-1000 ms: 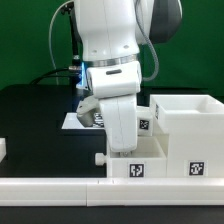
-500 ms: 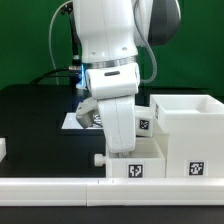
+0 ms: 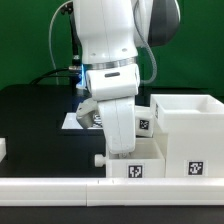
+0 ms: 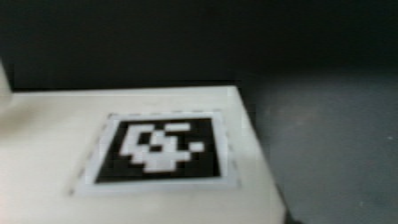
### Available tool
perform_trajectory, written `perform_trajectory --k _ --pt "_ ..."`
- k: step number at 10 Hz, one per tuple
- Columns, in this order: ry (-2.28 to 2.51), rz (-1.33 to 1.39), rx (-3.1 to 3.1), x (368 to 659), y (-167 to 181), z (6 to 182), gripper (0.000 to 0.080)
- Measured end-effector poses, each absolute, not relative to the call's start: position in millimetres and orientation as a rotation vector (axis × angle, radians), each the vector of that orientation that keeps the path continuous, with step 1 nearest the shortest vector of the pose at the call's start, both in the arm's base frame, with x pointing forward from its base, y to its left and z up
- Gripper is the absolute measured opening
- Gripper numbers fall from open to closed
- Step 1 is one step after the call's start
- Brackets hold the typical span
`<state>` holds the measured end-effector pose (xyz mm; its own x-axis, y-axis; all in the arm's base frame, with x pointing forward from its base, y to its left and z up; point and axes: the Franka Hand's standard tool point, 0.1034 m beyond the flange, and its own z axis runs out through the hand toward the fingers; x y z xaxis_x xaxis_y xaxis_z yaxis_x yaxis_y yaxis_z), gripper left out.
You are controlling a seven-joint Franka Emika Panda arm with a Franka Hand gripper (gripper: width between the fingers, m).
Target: Assemble drawer
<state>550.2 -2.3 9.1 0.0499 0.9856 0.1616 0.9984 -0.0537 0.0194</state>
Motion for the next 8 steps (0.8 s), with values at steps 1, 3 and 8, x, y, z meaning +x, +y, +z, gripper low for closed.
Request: perform_trajectory --k 1,3,8 --pt "-2.087 -0.189 -2.197 548 -2 8.5 0.0038" --pt "-2.07 -0.14 -2.172 547 -3 9.9 0.0038" --pt "-2.092 -0.181 -2.17 543 9 7.8 0.0038"
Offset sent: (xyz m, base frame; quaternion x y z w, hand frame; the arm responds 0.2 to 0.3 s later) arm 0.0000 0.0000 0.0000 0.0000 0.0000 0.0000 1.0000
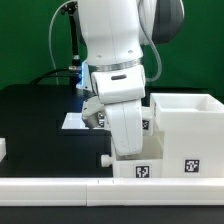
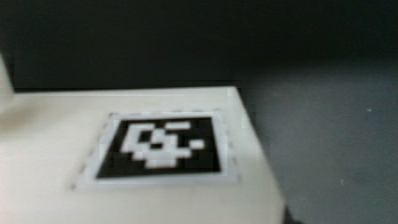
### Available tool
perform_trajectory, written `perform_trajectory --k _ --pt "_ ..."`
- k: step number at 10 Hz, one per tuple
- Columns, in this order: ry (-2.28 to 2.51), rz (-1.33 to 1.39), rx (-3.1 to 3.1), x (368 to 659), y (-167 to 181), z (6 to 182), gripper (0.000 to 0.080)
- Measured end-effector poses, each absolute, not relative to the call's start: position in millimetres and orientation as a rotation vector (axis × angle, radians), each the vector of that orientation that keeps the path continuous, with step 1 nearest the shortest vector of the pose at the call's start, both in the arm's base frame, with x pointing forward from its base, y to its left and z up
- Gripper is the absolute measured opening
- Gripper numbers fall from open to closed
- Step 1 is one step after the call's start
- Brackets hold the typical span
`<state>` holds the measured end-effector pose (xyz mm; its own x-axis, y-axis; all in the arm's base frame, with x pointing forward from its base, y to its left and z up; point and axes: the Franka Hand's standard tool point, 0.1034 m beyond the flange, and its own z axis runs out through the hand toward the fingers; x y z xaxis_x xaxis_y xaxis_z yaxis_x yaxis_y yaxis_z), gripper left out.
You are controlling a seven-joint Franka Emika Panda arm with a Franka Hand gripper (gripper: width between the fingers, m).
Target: Assemble drawer
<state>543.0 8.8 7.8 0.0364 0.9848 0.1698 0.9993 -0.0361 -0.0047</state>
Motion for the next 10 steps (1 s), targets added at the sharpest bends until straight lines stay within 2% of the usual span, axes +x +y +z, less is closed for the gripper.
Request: perform_trajectory --k 3,6,7,8,9,10 --pt "-2.08 -0.184 -2.167 546 27 11.1 0.0038" --pt "-2.075 -0.183 -2.172 546 24 10.8 0.0038" --pt "-2.075 -0.184 -2.173 546 24 11.1 0.0223" --pt "-2.074 -0.176 -2.177 548 21 19.7 0.0371" --pt "-2.074 -0.169 -2.189 555 17 35.7 0.0371" --pt "-2.063 -0.161 -2.204 561 20 49.4 0.0546"
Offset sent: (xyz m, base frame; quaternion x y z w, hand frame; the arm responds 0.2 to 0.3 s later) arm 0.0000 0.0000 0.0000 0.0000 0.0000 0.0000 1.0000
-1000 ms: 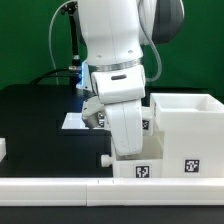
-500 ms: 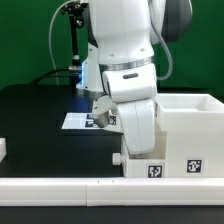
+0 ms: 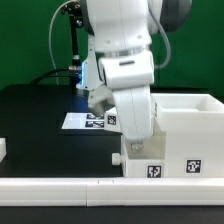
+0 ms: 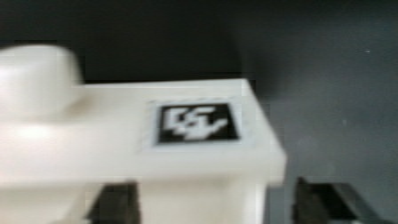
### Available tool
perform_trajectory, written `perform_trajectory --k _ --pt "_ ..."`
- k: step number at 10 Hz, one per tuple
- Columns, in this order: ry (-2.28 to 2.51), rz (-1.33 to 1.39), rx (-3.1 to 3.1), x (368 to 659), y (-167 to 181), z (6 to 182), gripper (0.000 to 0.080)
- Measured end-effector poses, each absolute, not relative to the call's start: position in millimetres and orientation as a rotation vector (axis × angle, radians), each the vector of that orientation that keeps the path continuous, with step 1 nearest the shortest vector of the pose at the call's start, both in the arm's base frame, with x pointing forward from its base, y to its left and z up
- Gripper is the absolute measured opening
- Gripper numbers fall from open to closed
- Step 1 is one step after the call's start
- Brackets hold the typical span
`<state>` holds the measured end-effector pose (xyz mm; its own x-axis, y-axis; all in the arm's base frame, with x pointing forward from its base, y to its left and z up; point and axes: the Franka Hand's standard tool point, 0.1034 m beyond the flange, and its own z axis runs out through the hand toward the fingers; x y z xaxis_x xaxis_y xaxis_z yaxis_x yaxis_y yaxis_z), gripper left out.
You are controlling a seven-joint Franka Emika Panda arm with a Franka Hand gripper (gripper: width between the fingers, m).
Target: Assemble drawer
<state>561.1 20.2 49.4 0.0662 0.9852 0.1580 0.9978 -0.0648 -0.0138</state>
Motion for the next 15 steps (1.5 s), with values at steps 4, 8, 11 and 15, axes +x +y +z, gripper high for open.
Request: perform_trajectory --k 4,8,11,15 --pt "-2.07 -0.308 -2.062 579 -25 42.3 0.0643" --pt "-1.992 -0.372 -2.032 593 -30 23.0 0.0649" --pt "-1.96 -0.377 -2.06 579 -4 15.7 0.0649" --pt "-1.957 -0.379 -2.049 565 27 14.6 0.0649"
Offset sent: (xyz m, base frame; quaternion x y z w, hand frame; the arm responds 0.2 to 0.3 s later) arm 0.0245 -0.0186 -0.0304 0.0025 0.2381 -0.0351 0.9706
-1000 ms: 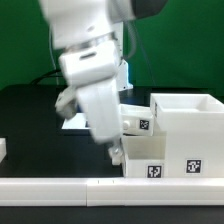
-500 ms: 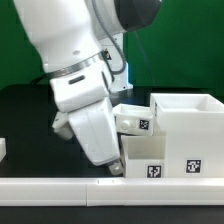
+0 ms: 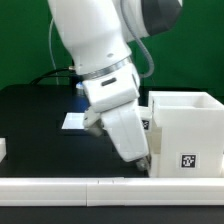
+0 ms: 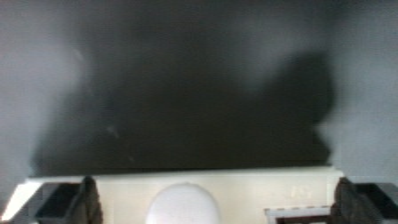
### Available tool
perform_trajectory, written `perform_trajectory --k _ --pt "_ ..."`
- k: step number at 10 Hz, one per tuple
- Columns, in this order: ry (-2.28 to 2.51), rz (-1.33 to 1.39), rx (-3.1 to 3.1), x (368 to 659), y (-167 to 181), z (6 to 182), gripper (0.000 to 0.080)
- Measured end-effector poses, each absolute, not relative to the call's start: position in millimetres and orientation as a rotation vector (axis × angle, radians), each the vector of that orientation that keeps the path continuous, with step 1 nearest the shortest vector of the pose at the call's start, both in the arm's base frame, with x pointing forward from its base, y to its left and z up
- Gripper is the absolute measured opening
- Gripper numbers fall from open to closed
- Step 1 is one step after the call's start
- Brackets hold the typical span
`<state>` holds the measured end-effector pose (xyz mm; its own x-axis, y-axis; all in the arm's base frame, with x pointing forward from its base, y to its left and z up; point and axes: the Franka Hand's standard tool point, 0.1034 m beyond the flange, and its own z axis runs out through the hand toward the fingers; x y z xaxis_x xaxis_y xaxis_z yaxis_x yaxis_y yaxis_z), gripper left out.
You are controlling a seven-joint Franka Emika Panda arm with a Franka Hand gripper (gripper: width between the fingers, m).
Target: Assemble drawer
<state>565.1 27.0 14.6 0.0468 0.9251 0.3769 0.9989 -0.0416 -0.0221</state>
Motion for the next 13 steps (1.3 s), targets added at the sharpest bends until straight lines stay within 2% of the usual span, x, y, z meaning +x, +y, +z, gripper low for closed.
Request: perform_trajectory --k 4,6,10,13 --pt "-2.011 -0.373 -2.055 564 28 10.4 0.0649" --pt "-2.008 -0.363 -2.051 575 22 18.1 0.0649" --pt "-1.996 -0.343 -2.088 575 -28 21.8 0.0649" --pt "-1.924 -0.333 -2.195 556 -53 33.2 0.0649"
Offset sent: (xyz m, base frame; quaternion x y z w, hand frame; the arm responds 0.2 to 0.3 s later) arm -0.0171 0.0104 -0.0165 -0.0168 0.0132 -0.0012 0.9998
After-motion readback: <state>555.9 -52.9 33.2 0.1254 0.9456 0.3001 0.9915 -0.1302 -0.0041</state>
